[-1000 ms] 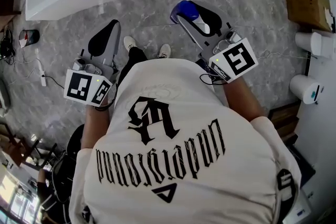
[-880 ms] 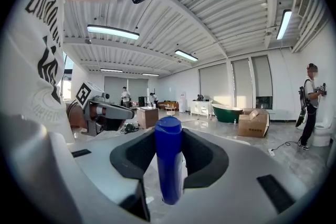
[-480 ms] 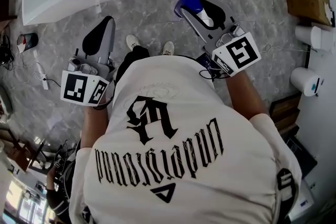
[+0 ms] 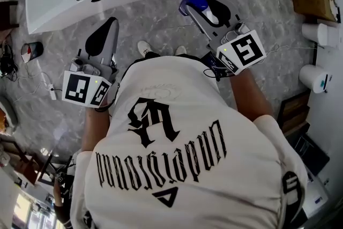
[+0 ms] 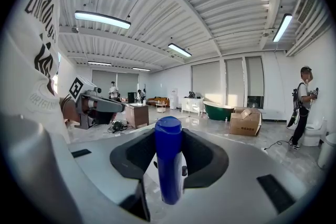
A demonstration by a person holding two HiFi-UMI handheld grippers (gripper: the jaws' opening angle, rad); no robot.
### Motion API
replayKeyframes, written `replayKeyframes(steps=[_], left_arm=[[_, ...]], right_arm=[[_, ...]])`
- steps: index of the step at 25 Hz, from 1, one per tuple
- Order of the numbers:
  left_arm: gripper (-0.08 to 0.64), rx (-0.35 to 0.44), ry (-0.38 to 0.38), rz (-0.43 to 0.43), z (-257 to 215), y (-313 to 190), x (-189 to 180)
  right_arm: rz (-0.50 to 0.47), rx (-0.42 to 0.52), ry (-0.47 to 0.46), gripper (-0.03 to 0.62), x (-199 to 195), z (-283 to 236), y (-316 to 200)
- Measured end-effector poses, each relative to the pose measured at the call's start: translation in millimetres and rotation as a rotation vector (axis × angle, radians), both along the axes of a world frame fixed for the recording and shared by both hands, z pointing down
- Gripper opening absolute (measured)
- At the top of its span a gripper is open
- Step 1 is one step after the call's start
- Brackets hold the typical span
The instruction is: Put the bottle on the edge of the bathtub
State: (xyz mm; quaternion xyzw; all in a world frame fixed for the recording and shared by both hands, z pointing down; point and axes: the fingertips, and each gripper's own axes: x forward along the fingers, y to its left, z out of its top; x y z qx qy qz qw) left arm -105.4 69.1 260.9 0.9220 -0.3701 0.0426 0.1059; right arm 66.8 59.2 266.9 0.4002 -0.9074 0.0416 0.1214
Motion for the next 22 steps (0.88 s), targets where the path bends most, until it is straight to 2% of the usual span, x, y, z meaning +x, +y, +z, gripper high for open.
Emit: replayKeyframes(steps=[12,22], left_arm=[[0.014,0.022,-0.006,0.023,-2,-17,-74],[0.014,0.016,0.004,-0.011,0,-30,-88]], right_arm=[[0.034,0.029,0.011,0.155,-65,-2,-23],[0.011,0.018,0.031,0.155,-77,1,-45]])
